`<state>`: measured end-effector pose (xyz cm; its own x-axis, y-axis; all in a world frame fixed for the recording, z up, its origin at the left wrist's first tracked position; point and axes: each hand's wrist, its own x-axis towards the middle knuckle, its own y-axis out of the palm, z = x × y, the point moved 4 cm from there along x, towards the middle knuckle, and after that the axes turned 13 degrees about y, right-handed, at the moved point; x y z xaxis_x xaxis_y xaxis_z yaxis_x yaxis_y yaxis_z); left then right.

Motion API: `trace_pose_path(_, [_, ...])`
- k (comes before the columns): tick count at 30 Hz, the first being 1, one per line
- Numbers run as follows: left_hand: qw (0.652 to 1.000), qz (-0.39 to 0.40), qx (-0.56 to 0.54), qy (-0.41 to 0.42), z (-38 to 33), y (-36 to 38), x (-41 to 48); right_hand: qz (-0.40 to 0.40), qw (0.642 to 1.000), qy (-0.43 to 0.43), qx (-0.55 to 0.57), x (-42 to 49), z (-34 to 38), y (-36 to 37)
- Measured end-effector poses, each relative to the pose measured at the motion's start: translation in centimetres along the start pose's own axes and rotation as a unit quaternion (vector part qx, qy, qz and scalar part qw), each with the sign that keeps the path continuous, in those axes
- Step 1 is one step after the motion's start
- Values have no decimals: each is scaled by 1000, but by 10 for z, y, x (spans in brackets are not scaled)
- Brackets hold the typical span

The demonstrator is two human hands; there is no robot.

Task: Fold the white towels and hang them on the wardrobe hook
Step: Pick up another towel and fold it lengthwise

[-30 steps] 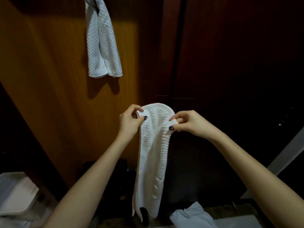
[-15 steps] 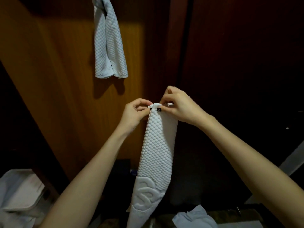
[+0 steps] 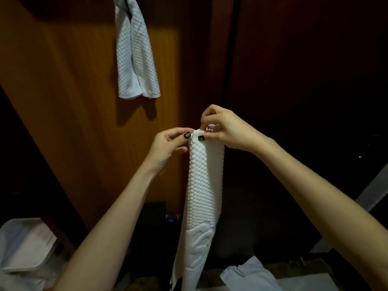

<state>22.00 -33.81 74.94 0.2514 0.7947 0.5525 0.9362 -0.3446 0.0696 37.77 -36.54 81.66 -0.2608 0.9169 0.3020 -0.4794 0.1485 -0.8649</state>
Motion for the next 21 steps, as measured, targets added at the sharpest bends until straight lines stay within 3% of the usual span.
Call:
trace_pose_path(4, [999,2,-32,3,-1,0,-2,-22,1000,-7,8,-4,-2,1])
trace_pose_path(11, [999,-39,21,14,1,-5,0,-14,1000,-11,-8,-5,-9,4])
trace_pose_path(16, [996,-31,62,50,-6,3,0,-4,994,-34,-102,-1,-1,0])
trace_pose_path(21, [992,2,96,82,-17,4,2,-15,994,-40,-97,1,3,-2])
